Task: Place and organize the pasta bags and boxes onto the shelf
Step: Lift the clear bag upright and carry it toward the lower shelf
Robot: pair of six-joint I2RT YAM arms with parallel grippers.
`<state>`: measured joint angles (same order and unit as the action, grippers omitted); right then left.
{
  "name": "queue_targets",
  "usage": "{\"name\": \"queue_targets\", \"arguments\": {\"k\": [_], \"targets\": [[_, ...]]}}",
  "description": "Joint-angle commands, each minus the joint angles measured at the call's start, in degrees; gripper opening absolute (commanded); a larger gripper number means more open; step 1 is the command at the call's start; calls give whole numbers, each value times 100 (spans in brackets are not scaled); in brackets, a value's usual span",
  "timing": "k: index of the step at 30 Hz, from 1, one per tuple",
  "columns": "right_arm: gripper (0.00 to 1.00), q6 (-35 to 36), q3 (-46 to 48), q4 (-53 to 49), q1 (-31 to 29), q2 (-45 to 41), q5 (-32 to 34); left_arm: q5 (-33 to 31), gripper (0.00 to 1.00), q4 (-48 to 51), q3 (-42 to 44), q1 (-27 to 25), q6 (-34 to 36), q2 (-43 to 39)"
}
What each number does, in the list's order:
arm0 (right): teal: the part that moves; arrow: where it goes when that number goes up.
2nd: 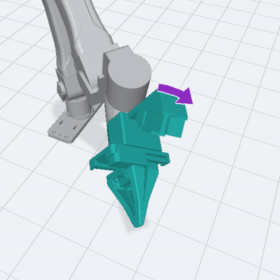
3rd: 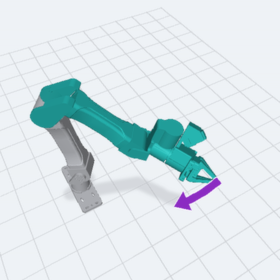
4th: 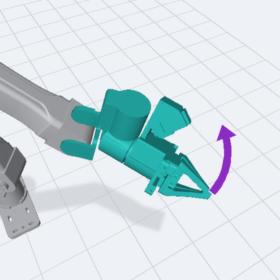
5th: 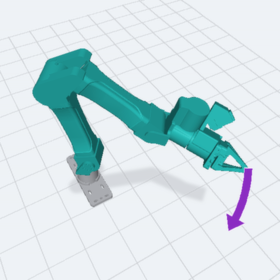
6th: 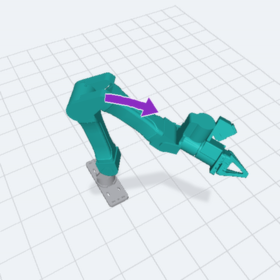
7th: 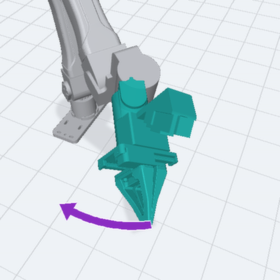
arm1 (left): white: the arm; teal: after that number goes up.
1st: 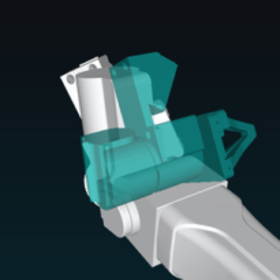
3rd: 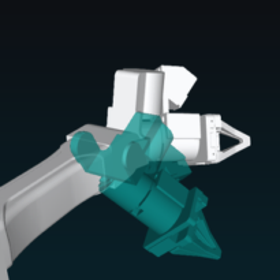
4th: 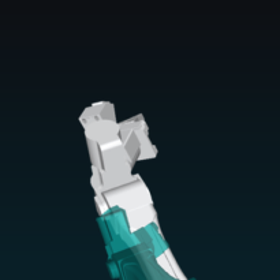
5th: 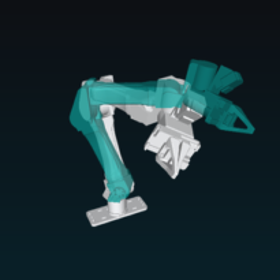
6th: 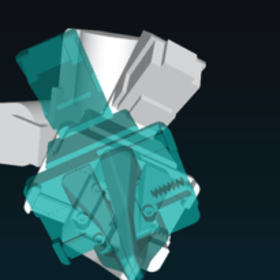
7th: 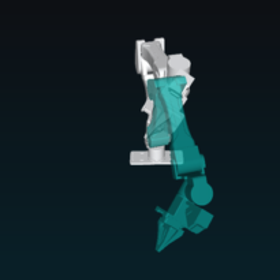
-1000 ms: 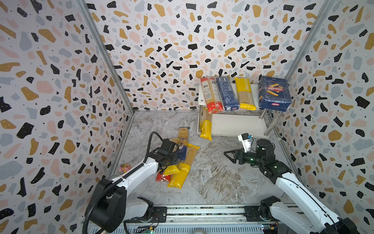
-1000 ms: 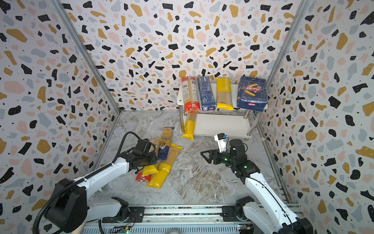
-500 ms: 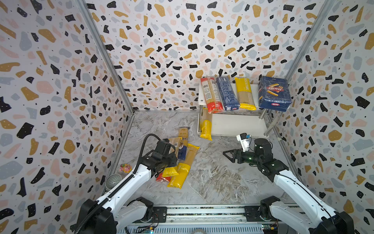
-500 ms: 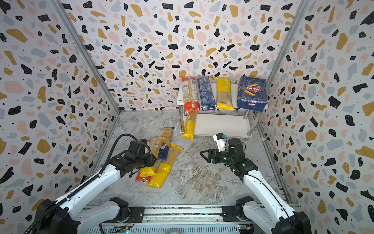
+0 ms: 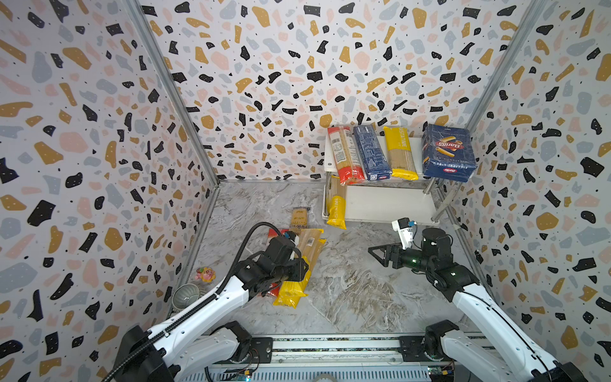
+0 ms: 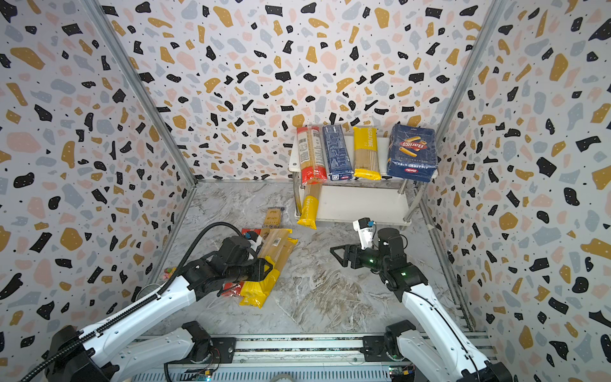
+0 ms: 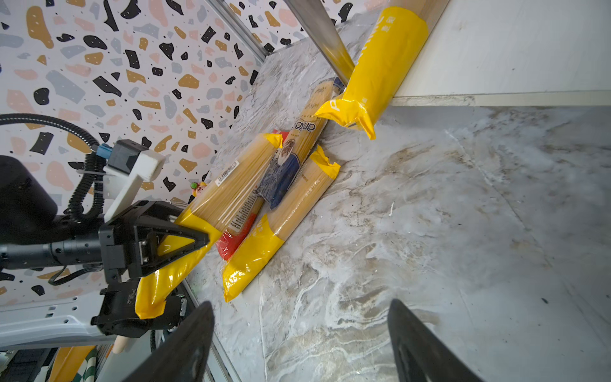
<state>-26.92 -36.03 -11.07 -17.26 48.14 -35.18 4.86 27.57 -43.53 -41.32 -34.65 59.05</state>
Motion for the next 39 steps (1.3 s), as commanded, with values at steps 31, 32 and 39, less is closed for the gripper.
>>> {"name": "queue_targets", "arguments": {"k": [31, 32, 39], "targets": [[82, 385, -1682, -3257, 278, -2280, 2548, -1789, 0, -3166, -3893, -1401, -309, 4572], [83, 382, -1670, -3330, 276, -2310, 2557, -1897, 0, -3138, -4048, -1403, -269, 4709], [83, 400, -1484, -3559, 275, -2428, 2413, -2280, 0, -2940, -4986, -1381, -180, 5441]]}}
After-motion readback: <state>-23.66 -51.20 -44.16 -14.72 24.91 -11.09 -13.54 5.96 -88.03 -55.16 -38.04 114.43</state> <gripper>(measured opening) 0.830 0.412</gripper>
